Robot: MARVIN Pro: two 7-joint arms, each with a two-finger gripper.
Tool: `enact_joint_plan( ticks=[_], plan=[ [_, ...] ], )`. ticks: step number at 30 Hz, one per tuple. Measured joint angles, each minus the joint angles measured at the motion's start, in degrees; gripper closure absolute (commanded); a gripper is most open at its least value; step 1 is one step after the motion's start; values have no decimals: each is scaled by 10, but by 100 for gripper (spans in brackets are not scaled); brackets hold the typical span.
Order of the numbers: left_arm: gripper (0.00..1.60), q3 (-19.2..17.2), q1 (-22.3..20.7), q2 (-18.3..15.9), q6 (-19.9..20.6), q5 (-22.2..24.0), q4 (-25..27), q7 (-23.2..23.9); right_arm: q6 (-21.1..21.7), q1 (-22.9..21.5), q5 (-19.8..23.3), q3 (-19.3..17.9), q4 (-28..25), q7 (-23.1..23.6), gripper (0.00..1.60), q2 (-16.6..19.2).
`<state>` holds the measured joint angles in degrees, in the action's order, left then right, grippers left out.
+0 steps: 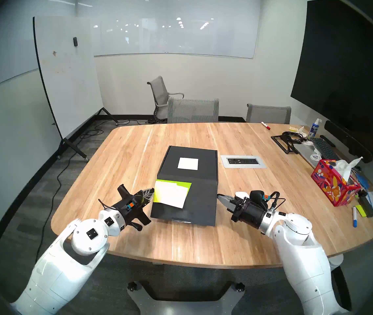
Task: Open the box and place the mouse inside
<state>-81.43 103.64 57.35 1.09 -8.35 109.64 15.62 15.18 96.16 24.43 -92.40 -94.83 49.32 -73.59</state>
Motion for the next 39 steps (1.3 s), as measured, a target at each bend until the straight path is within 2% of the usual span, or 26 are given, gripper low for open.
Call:
enact_joint_plan(
  ticks=[12, 24, 39],
  plan=[
    [160, -25, 7, -6, 1, 28, 16, 20, 21, 11, -8, 2, -33, -22, 160, -2],
    [160, -32, 12, -10, -1, 36, 21, 33, 17, 14, -10, 3, -36, -27, 160, -4],
    [160, -17, 11, -5, -13, 3, 13, 9, 4, 17, -10, 0, -33, -18, 160, -6]
  ],
)
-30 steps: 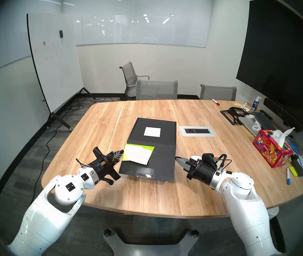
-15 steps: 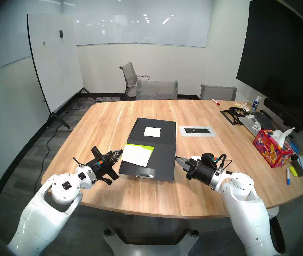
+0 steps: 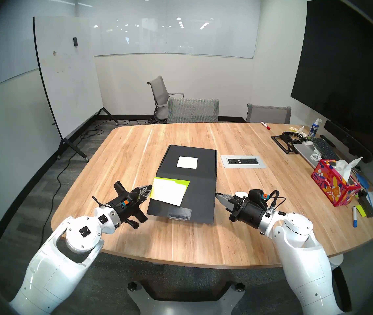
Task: Open the box and place the mouse inside
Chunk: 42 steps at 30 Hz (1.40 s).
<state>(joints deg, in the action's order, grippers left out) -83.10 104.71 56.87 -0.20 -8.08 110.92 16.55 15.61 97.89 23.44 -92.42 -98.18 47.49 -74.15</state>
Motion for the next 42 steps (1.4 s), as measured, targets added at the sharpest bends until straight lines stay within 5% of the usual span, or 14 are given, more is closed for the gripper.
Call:
enact_joint_plan(
  ticks=[42],
  plan=[
    [160, 42, -49, 25, -49, -104, -82, -69, -18, 8, -1, -9, 9, 16, 160, -10]
  ],
)
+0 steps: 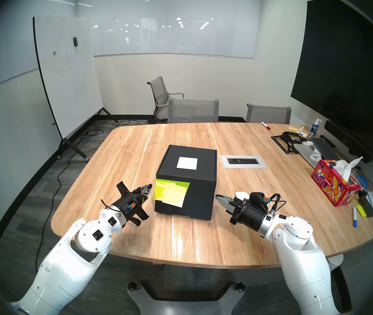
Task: Open the box and place the mouse inside
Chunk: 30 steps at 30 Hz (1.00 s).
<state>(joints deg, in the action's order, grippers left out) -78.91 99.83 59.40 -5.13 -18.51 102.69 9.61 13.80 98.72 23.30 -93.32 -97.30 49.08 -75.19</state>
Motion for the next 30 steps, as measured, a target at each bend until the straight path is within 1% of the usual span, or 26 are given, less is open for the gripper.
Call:
enact_joint_plan(
  ticks=[4, 8, 15, 17, 23, 30],
  plan=[
    [160, 4, -3, 0, -4, -7, -3, -3, 0, 1, -1, -1, -1, 0, 160, -1],
    [160, 8, -3, 0, -3, -25, -3, -9, 0, 1, -1, -2, -2, 0, 160, -2],
    [160, 17, -6, -1, 26, -53, -1, -10, 0, 2, -2, -3, -3, 0, 160, -3],
    [160, 21, -9, -4, 42, -62, 0, -3, 0, 2, -2, -3, -3, 0, 160, -3],
    [160, 28, -16, -11, 62, -73, 1, 21, 0, 2, -2, -4, -2, 1, 160, -4],
    [160, 31, -21, -21, 65, -81, -1, 40, -1, 2, -3, -5, 2, 3, 160, -6]
  ],
)
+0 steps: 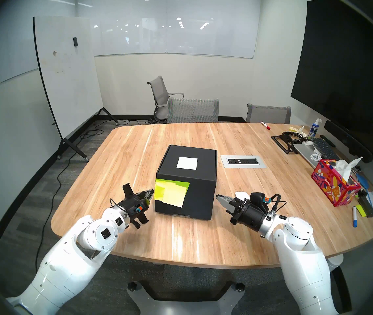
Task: Open the box and place the mouse inside
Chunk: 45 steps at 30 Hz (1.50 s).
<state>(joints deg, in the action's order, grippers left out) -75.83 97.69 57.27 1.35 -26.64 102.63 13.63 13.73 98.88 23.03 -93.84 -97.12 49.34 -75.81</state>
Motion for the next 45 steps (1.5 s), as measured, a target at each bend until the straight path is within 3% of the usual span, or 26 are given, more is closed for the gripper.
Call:
enact_joint_plan(
  ticks=[19, 33, 45],
  plan=[
    [160, 2, -1, -9, -29, -17, -18, 1, -5, 0, -2, -3, 3, 2, 160, -5],
    [160, -2, 16, -21, -30, 10, -3, 41, -6, 1, -5, -5, 0, 1, 160, -10],
    [160, -4, 23, -22, -30, 16, 2, 46, -6, 4, -6, -9, -6, 0, 160, -13]
  ],
)
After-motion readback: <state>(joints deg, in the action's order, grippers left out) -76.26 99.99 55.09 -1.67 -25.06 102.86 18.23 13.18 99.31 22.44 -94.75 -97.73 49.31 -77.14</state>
